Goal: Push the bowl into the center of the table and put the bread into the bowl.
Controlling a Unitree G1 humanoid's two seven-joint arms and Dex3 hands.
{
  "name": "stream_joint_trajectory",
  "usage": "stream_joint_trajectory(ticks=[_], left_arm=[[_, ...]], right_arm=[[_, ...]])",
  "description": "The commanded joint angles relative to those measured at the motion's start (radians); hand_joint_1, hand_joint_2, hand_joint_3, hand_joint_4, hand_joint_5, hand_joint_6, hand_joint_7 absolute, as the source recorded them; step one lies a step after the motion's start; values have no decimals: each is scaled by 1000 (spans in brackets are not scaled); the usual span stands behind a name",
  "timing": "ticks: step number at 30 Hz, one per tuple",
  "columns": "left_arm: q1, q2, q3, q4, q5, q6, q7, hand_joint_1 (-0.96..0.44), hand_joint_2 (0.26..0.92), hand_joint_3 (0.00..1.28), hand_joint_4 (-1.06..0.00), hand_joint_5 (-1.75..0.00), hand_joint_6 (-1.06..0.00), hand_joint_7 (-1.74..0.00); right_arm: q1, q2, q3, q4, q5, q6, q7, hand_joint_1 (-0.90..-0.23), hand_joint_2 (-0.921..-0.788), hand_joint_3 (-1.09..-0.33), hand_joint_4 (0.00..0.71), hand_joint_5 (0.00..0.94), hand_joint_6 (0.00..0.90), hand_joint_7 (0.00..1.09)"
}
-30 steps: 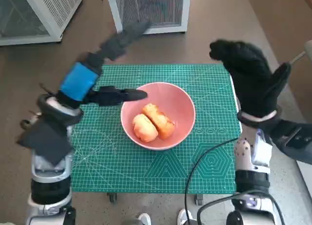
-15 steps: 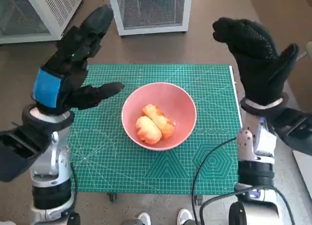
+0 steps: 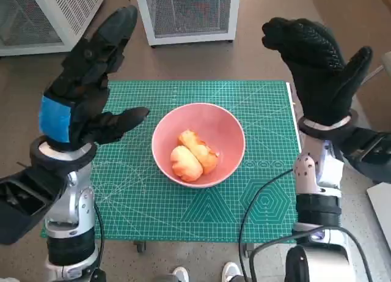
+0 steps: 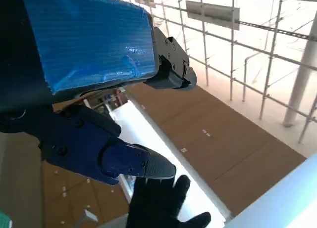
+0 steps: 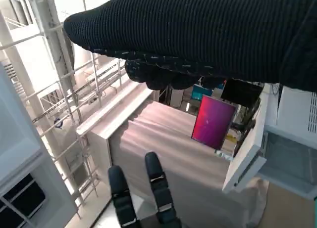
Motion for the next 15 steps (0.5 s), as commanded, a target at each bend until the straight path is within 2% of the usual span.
stream_joint_trajectory(ticks=[1,9,15], left_arm=[[-20,19,4,8,-4,18,7,-635,921,221,-283,-21,-458,-72],[-26,21,0,29,1,27,16,-635,921,223,-289,-19,-461,-74],[-40,10,2,61,-29,44,15,-642,921,221,-290,-16,-452,-70]], right_arm=[[-17,-3,-3,19,3,7,4,-627,-921,-642,284,5,421,20],[-26,1,-1,27,-4,5,-4,-626,-921,-643,287,5,427,21],[-17,7,8,11,-21,7,-23,-623,-921,-646,289,5,429,20]])
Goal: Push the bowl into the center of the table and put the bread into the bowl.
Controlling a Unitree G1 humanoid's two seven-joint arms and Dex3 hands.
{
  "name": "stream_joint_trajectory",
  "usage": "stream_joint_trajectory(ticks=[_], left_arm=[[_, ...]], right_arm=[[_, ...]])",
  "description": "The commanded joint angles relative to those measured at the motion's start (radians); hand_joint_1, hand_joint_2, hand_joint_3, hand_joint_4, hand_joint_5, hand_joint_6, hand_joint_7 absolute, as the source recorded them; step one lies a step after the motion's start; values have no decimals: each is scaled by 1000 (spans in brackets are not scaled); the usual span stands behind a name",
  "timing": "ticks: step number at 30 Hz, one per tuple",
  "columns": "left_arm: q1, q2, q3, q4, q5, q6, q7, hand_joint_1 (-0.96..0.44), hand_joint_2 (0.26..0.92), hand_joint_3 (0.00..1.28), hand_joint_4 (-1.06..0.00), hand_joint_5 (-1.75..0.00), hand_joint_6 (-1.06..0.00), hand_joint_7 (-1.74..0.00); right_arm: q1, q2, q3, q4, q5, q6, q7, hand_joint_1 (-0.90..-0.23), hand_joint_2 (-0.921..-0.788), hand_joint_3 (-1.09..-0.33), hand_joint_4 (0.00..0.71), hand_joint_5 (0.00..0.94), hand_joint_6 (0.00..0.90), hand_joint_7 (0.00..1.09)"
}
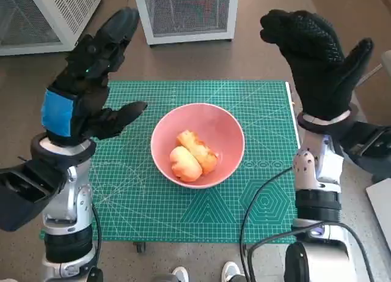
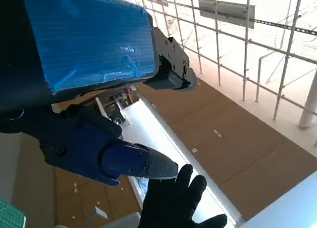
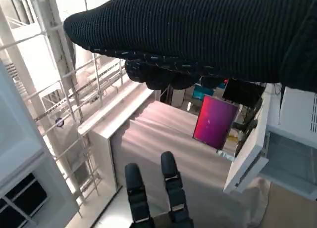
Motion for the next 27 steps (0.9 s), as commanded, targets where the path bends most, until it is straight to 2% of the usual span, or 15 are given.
stream_joint_trajectory(ticks=[1,9,14,22,27], left_arm=[[-29,-9,2,26,-30,19,9,-643,921,221,-291,-16,-449,-69],[-46,-29,-17,60,-15,20,28,-662,921,234,-301,-16,-420,-56],[-50,-39,-29,85,1,-1,34,-671,921,280,-296,-10,-385,-39],[-65,-55,-40,148,35,-62,47,-681,921,317,-253,0,-336,-14],[-75,-73,-39,193,20,-103,46,-673,921,332,-237,0,-319,-6]], right_arm=[[12,3,7,-5,-18,10,-21,-617,-921,-647,290,5,428,19],[28,10,26,-14,-43,12,-48,-594,-921,-650,288,2,419,12],[36,18,41,-16,-69,11,-71,-591,-921,-652,284,0,414,9],[47,14,56,-22,-99,13,-99,-607,-921,-644,280,0,412,7],[49,9,58,-13,-105,12,-102,-618,-921,-632,278,0,413,7]])
